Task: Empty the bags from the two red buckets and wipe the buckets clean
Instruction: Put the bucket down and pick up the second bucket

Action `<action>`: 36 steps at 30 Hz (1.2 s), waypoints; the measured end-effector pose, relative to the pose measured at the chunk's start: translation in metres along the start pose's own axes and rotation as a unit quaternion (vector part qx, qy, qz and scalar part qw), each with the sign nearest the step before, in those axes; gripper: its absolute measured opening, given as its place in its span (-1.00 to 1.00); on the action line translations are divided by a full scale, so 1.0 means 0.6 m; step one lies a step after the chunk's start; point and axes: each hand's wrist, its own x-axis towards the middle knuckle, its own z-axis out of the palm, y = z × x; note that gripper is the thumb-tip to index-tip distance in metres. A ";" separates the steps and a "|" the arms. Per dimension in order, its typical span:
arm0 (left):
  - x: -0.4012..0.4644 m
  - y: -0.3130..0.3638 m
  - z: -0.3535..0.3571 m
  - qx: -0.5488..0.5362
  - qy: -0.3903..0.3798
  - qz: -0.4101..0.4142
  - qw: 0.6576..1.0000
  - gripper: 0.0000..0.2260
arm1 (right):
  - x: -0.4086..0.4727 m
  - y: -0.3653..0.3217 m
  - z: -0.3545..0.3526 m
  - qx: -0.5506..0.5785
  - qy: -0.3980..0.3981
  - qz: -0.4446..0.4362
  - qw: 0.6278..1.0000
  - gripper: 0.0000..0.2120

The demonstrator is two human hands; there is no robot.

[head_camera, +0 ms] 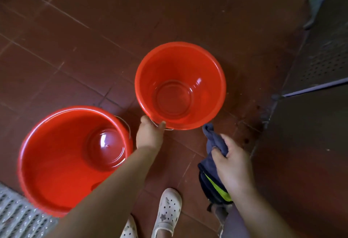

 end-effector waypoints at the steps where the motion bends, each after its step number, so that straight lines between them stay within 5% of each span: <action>1: 0.025 0.010 0.020 -0.038 0.019 -0.050 0.998 -0.55 | 0.010 0.014 0.004 0.003 0.006 0.005 1.000 -0.77; 5: 0.088 0.002 0.072 -0.108 0.075 -0.180 0.975 -0.45 | 0.033 0.068 0.022 0.030 0.024 0.025 0.999 -0.76; 9: 0.094 -0.008 0.084 -0.176 0.078 -0.176 0.965 -0.84 | 0.026 0.090 0.027 0.052 0.017 0.047 0.997 -0.74; 15: 0.014 0.026 0.024 -0.202 0.092 -0.176 0.959 -0.84 | -0.009 0.037 -0.029 0.037 0.036 0.046 0.998 -0.78; 27: -0.284 0.168 -0.282 -0.101 0.028 -0.002 0.994 -0.83 | -0.249 -0.179 -0.232 -0.110 0.066 -0.082 0.988 -0.66; 36: -0.517 0.255 -0.493 -0.111 -0.017 0.192 0.975 -0.86 | -0.523 -0.277 -0.341 -0.108 0.146 -0.096 0.979 -0.61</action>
